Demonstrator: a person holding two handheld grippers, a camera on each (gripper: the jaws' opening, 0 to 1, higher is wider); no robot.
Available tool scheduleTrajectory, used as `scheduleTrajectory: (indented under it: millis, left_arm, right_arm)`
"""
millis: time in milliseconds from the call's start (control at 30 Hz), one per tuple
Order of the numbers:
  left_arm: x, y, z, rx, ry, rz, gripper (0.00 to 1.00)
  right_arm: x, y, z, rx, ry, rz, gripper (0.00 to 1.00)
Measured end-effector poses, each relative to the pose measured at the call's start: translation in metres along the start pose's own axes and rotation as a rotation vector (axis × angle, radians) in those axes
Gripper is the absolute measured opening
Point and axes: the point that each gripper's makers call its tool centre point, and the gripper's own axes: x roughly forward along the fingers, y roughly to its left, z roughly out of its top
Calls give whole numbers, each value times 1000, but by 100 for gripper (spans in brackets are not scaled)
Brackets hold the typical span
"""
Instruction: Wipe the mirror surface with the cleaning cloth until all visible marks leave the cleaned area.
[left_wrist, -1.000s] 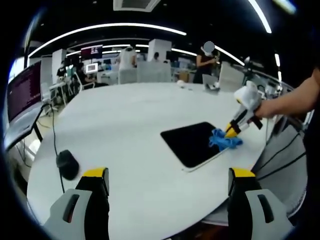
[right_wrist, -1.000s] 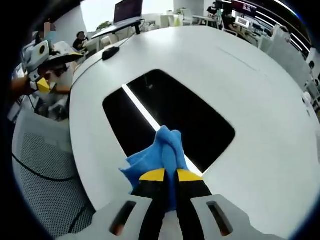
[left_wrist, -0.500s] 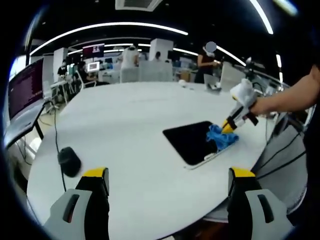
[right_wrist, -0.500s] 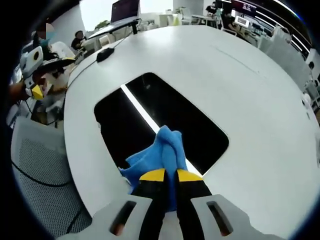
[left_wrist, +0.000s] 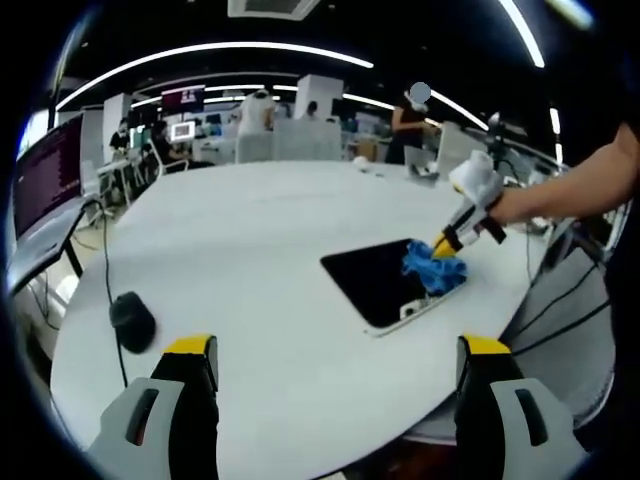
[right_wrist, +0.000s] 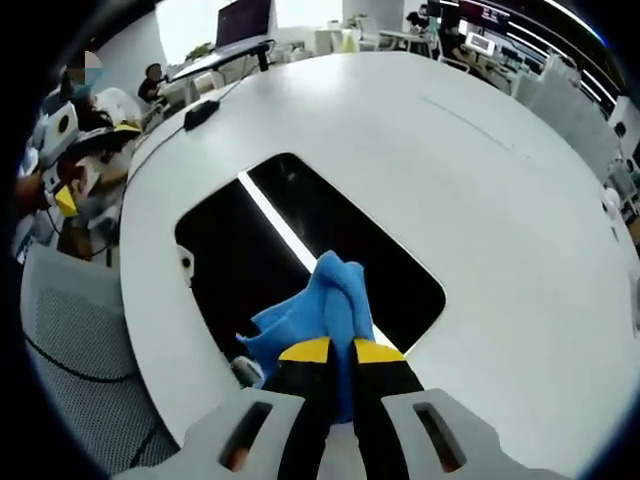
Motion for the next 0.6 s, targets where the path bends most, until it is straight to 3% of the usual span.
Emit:
scheduleTrajectory:
  millis: [600]
  left_arm:
    - [-2,8,-4,-3,12,0,100]
  right_arm:
    - [9,-33,17,18,12,-19,2]
